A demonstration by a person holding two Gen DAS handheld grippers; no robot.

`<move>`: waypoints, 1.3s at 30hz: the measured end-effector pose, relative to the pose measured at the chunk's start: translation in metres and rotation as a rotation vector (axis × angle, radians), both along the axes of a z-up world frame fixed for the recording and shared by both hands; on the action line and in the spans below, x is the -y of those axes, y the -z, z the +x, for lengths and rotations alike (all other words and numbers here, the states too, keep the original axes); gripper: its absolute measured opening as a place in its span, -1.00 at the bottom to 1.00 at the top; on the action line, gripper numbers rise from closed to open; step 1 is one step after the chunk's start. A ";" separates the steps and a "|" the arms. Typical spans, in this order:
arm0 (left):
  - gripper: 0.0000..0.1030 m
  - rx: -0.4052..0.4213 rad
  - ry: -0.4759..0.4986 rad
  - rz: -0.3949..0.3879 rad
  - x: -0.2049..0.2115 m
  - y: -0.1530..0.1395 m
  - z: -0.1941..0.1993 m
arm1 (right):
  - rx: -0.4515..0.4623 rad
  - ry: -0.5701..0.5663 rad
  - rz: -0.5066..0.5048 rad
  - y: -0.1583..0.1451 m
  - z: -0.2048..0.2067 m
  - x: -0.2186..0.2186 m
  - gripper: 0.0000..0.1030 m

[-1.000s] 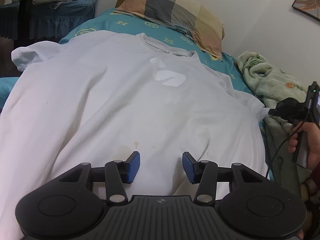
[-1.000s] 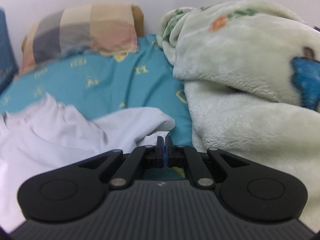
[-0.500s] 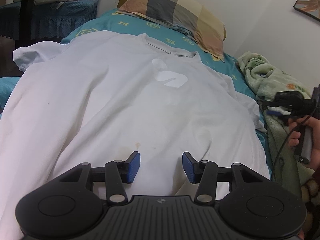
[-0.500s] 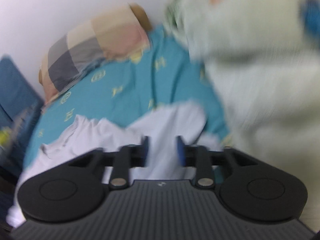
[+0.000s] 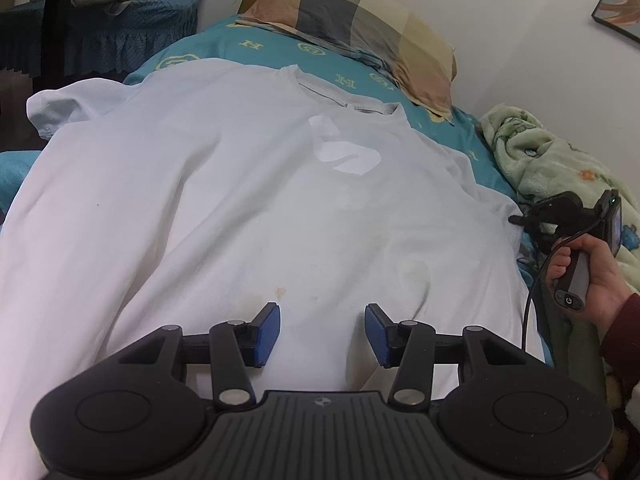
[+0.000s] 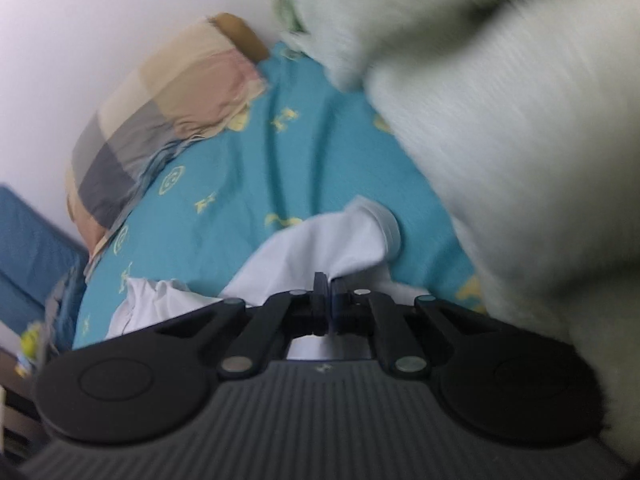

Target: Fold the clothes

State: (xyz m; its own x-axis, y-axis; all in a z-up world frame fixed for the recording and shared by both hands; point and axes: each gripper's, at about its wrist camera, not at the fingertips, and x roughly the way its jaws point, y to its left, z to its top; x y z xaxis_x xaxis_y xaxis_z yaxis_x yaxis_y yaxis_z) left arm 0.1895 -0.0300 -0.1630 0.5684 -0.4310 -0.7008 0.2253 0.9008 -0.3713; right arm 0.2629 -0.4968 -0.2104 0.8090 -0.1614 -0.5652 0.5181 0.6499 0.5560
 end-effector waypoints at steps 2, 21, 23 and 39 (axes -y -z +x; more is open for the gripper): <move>-0.03 -0.001 -0.002 -0.002 0.000 0.000 0.000 | 0.060 -0.030 -0.085 -0.021 -0.002 -0.008 -0.93; -0.04 -0.001 -0.009 -0.004 -0.004 -0.002 -0.001 | -0.237 -0.053 -0.045 -0.027 -0.041 -0.030 -0.57; -0.03 -0.003 -0.012 -0.008 -0.004 -0.002 -0.001 | -0.223 -0.048 0.033 -0.023 -0.043 -0.030 0.08; -0.03 -0.016 -0.028 -0.030 -0.007 0.000 0.004 | -0.044 0.134 -0.139 0.013 0.001 -0.019 -0.81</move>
